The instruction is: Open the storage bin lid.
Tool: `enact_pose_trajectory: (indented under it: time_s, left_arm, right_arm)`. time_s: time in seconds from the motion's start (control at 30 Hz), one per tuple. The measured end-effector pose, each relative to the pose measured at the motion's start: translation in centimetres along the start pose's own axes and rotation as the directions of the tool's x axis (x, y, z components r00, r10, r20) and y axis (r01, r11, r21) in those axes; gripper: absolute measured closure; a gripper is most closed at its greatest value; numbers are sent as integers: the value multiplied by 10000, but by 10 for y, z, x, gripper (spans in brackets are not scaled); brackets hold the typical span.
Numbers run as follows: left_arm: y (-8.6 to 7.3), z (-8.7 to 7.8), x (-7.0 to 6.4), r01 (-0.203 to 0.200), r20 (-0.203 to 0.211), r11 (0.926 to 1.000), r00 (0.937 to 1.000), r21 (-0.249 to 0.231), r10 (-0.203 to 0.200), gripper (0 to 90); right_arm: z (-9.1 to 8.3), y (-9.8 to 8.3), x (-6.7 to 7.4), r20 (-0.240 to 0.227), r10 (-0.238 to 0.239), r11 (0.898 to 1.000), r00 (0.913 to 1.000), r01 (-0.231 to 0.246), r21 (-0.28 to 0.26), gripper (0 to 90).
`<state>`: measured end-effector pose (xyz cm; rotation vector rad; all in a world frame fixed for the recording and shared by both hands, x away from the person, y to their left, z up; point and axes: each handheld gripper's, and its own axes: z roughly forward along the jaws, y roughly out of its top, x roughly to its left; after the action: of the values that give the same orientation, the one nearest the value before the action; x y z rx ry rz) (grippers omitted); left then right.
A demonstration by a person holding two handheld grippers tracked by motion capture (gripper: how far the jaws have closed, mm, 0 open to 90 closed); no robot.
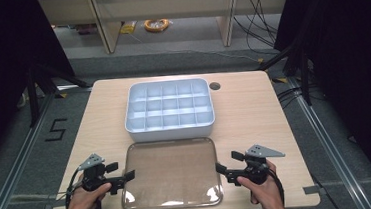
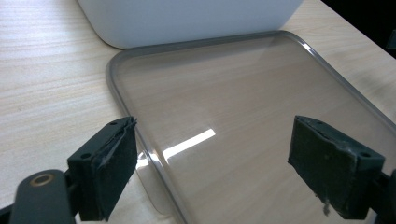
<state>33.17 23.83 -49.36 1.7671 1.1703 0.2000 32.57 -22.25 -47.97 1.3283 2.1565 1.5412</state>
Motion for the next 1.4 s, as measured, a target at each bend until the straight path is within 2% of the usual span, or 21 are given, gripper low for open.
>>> enact_pose_trajectory:
  time_s: [0.13,0.2,0.23,0.3,0.33,0.47,0.5,0.53,0.6,0.67,0.73,0.93,0.97,1.0,1.07,1.13,1.17,1.2,1.23,1.37,1.4]
  left_arm:
    - [-3,-6,-7,-194,96,9998,9998,-93,195,149]
    - [-4,-7,-8,-248,114,9997,9996,-53,248,149]
    - [-5,-9,-11,-457,141,9989,9988,-99,458,149]
    - [-6,-10,-13,-495,64,9988,9988,-58,495,149]
    - [-7,-10,-15,-583,128,9982,9982,-131,585,149]
    - [-10,-12,-21,-820,175,9965,9965,-154,822,149]
    - [-10,-13,-23,-936,87,9956,9956,-48,937,149]
    - [-12,-14,-27,-1174,66,9931,9931,-37,1174,149]
    - [-14,-14,-30,-1322,144,9912,9911,31,1322,149]
    - [-16,-14,-32,-1254,129,9921,9920,5,1254,150]
    - [-20,-16,-36,-1278,389,9916,9911,185,1270,150]
    - [-26,-18,-45,-1286,594,9914,9901,239,1270,149]
    - [-27,-18,-47,-1345,632,9908,9891,174,1332,149]
    - [-29,-20,-49,-1667,552,9856,9847,273,1651,149]
    - [-31,-21,-52,-1814,553,9829,9822,312,1795,149]
    - [-32,-21,-53,-1754,581,9840,9831,306,1734,149]
    - [-33,-21,-54,-1883,583,9815,9808,343,1862,149]
    - [-34,-21,-55,-1883,567,9813,9809,400,1859,149]
    - [-35,-21,-56,-1896,628,9814,9803,310,1874,149]
    - [-38,-22,-58,-1890,721,9811,9800,427,1856,149]
    - [-38,-23,-58,-1913,639,9800,9801,540,1878,149]
  right_arm:
    - [-2,-4,5,-35,170,9997,9998,-170,150,158]
    - [-1,-5,5,0,-26,9999,10000,26,147,158]
    - [-3,-6,8,-120,51,9994,9999,-47,356,158]
    - [-2,-7,9,-221,-77,9998,9997,81,193,158]
    - [-2,-8,11,-254,-449,9987,9987,455,216,158]
    - [-3,-10,16,-356,-400,9986,9986,412,322,158]
    - [-4,-11,18,-381,-618,9970,9974,634,438,158]
    - [-3,-12,19,-525,-675,9970,9963,694,354,159]
    - [-4,-14,22,-541,-714,9962,9960,739,462,159]
    - [-5,-15,24,-545,-598,9968,9967,625,491,159]
    - [-8,-17,26,-493,-804,9948,9955,833,593,159]
    - [-13,-25,30,-769,-733,9952,9943,780,593,159]
    - [-13,-25,30,-769,-733,9952,9943,780,593,159]
    - [-14,-27,31,-816,-866,9944,9929,911,532,159]
    - [-16,-29,31,-667,-1037,9925,9924,1076,573,159]
    - [-17,-30,32,-551,-946,9931,9940,981,644,159]
    - [-21,-33,36,-703,-508,9949,9962,566,839,159]
    - [-21,-33,36,-703,-508,9949,9962,566,839,159]
    - [-19,-34,33,-845,-841,9938,9929,898,661,159]
    - [-22,-39,39,-569,-668,9931,9961,719,922,160]
    - [-23,-40,39,-511,-927,9901,9944,975,1006,160]
